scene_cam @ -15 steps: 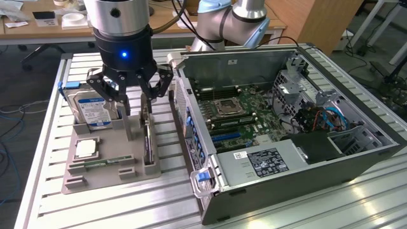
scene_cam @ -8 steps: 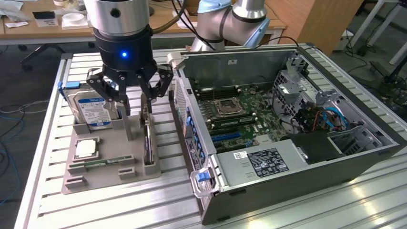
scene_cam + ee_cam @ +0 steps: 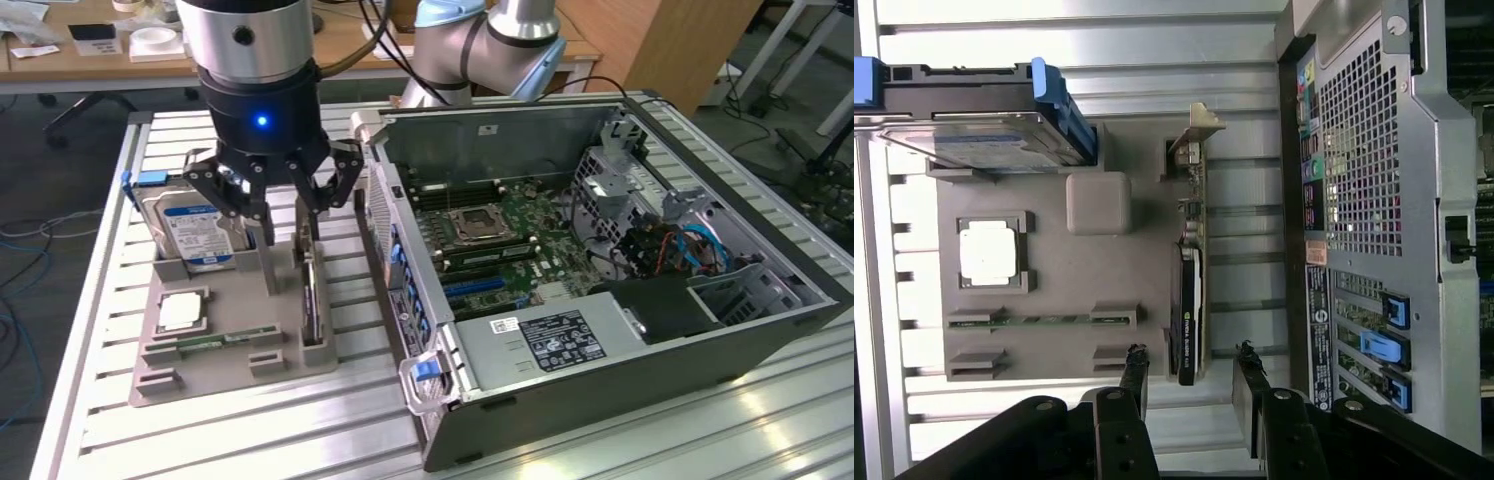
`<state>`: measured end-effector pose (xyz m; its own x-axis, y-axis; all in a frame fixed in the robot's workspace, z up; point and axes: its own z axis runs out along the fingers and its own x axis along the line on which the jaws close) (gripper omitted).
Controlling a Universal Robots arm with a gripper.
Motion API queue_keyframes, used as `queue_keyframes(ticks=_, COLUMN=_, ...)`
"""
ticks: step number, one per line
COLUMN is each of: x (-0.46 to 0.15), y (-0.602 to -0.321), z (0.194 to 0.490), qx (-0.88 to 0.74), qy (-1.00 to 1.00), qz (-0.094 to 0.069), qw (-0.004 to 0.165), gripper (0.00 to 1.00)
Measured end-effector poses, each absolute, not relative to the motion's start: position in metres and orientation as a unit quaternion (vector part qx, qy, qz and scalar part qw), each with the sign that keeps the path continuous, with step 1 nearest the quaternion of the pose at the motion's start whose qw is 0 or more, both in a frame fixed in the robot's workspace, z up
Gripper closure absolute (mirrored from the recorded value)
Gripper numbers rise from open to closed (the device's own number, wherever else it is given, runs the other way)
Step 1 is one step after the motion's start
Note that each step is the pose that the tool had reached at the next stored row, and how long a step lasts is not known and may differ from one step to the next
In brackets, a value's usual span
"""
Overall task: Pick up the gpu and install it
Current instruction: 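Pick up the gpu and move the gpu toward the slot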
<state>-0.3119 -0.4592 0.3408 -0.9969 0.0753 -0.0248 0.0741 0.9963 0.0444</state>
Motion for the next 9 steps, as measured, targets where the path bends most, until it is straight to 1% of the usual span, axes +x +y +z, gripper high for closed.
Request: queue_keyframes(ticks=9, x=-0.3119, y=-0.4592, z=0.3357, qx=0.037, qy=0.999, qz=0.022, qw=0.013, gripper=0.53)
